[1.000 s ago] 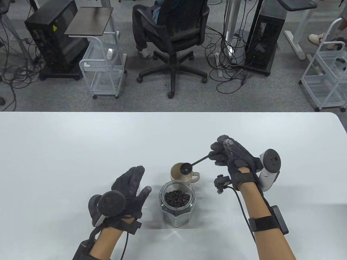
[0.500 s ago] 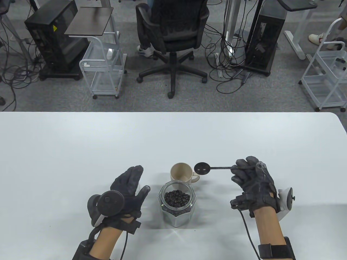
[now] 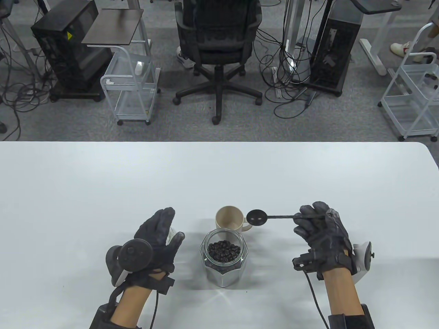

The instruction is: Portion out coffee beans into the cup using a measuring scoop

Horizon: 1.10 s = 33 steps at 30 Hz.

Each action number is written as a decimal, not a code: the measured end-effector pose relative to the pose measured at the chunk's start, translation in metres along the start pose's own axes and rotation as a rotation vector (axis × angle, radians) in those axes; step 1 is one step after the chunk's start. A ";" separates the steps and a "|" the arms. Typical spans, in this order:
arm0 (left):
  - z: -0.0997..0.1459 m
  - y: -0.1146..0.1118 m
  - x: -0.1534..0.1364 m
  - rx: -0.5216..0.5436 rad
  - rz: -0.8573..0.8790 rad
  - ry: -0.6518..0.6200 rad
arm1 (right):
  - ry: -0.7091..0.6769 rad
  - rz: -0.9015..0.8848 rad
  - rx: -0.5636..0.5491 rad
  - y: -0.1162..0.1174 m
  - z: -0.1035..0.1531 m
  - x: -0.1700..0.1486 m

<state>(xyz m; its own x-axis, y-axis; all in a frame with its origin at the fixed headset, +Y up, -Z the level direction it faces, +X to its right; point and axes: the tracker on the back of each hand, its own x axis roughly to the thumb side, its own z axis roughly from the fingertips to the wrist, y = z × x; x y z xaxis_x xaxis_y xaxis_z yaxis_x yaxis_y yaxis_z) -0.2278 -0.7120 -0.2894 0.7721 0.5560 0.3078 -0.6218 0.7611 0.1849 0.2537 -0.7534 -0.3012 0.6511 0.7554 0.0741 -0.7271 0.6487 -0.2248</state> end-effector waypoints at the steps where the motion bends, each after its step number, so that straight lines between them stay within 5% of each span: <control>1: 0.000 0.001 -0.001 0.002 0.002 0.004 | 0.000 0.000 0.001 0.000 0.000 0.000; 14: 0.000 0.001 -0.002 0.001 0.051 -0.005 | -0.038 0.029 0.069 0.022 0.011 0.003; 33: 0.007 -0.043 0.043 -0.189 0.290 -0.183 | -0.384 0.462 0.310 0.090 0.054 0.023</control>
<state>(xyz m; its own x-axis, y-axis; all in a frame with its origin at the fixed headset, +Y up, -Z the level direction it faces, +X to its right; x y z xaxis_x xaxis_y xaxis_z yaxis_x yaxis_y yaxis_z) -0.1688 -0.7228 -0.2774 0.5207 0.7014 0.4868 -0.7626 0.6384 -0.1041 0.1912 -0.6731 -0.2678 0.1762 0.9037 0.3901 -0.9784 0.2042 -0.0312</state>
